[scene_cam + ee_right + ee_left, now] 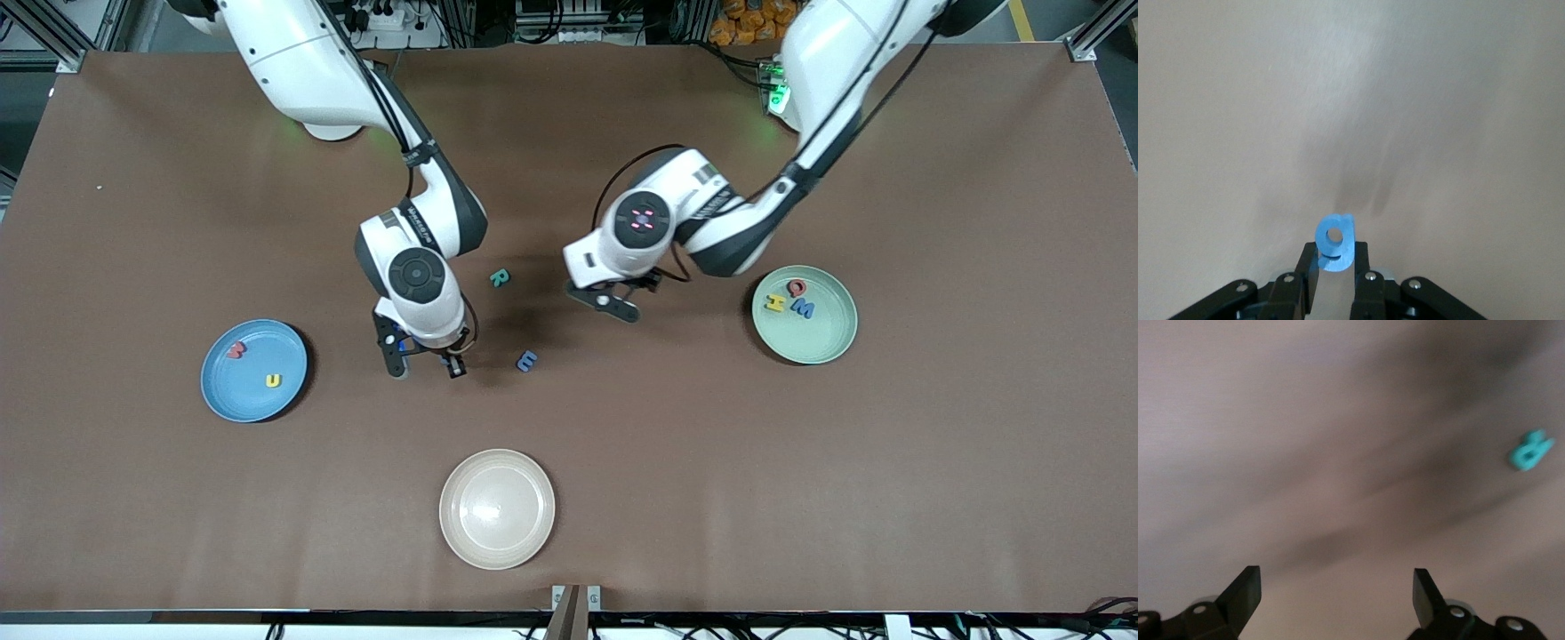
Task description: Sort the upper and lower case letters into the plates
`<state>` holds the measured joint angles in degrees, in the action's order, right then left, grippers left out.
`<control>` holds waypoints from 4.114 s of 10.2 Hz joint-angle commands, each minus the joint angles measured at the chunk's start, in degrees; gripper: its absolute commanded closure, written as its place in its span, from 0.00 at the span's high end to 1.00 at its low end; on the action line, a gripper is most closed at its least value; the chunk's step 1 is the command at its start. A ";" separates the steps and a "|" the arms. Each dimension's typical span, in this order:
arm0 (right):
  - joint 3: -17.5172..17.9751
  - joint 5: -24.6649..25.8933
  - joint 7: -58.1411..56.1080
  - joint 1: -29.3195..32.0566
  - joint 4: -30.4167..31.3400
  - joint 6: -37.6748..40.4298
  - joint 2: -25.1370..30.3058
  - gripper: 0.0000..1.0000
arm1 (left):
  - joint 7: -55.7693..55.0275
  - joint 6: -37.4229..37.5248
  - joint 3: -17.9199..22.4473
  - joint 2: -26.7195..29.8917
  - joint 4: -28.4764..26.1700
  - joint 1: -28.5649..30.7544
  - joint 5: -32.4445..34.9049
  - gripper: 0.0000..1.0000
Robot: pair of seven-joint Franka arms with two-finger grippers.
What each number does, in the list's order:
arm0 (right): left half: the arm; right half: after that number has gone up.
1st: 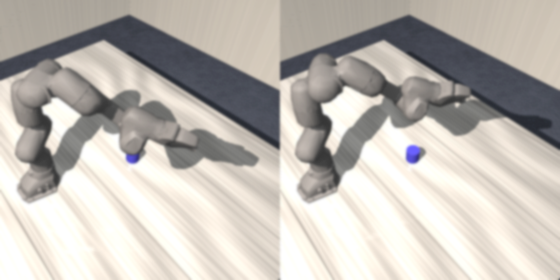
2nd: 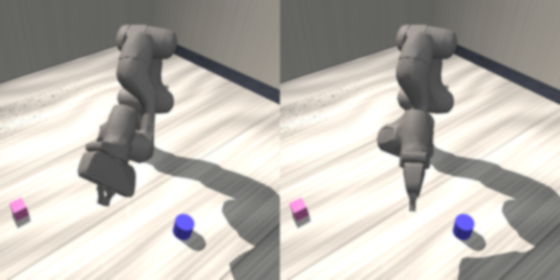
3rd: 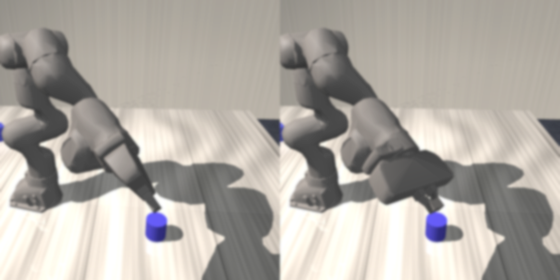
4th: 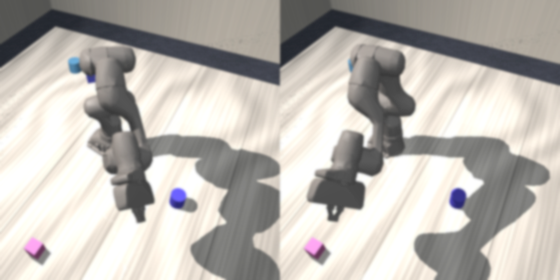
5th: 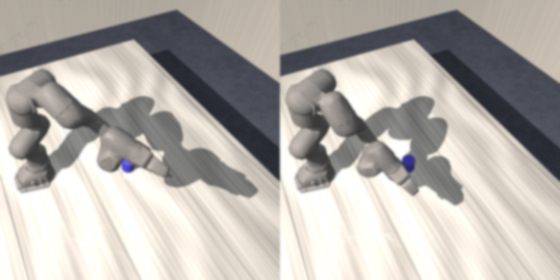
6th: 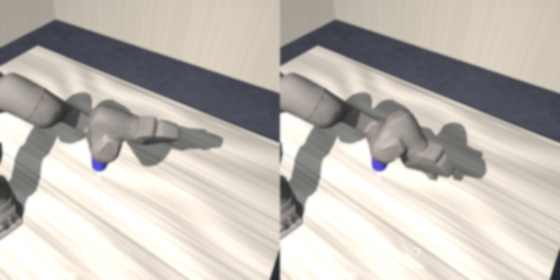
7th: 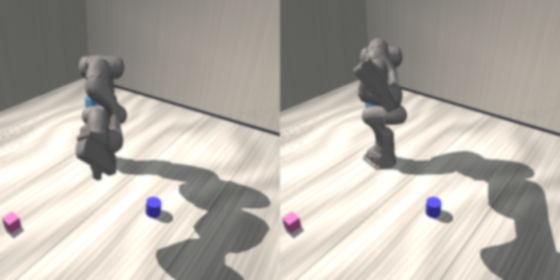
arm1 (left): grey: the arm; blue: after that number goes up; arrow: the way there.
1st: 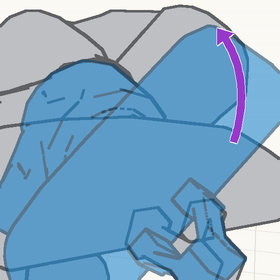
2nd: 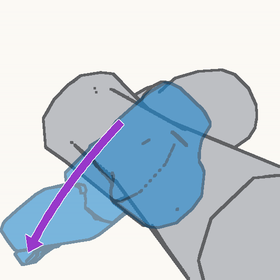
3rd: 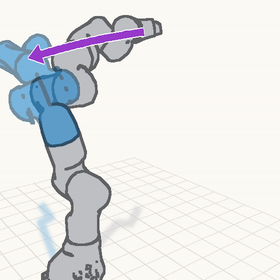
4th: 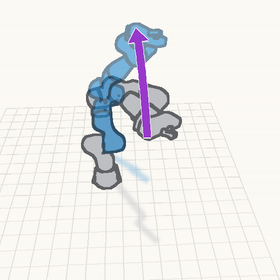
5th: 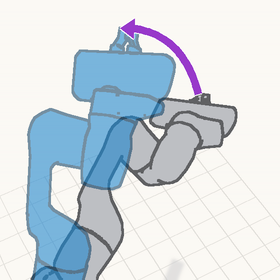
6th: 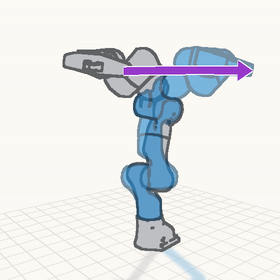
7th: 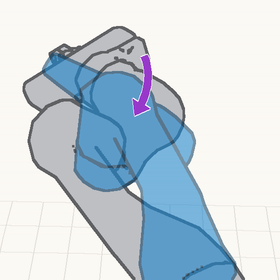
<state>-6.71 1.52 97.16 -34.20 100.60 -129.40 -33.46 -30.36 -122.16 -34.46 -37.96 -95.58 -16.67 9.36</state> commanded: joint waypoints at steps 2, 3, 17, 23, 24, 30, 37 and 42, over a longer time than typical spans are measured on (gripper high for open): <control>-1.55 3.39 -10.29 3.34 9.50 0.82 6.99 0.00 | -11.10 -6.50 14.71 -4.57 7.50 -20.18 -0.04 1.00; -2.16 4.44 -12.85 4.48 10.39 0.91 7.35 0.00 | -12.16 -7.73 18.86 -6.32 9.61 -25.90 0.04 1.00; -2.87 5.68 -45.22 25.94 8.56 1.26 5.60 1.00 | -11.03 -14.01 25.93 -17.59 20.35 -36.68 -0.31 0.70; -2.61 5.33 -44.78 25.32 8.38 1.70 5.86 1.00 | -8.22 -13.72 26.02 -18.12 20.70 -37.39 -0.22 0.54; -2.61 5.33 -44.78 24.97 8.38 1.70 5.86 1.00 | -8.05 -13.72 26.11 -18.12 20.70 -37.39 -0.22 0.50; -2.52 5.07 -41.54 23.22 8.03 1.78 6.13 1.00 | -7.52 -16.70 26.55 -18.47 21.67 -37.30 -0.04 0.51; -2.17 0.59 -37.66 20.40 1.70 7.58 6.04 1.00 | -5.50 -18.38 27.43 -19.00 21.58 -37.30 -0.04 0.46; -2.17 -0.73 -42.57 22.86 -0.85 12.15 6.30 1.00 | -4.62 -18.29 27.43 -19.35 21.14 -37.30 -0.04 0.26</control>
<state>-9.30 2.31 57.11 -12.56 99.86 -118.66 -28.04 -36.16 -139.76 -8.02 -55.69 -74.69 -53.67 9.37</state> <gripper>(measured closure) 0.000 0.687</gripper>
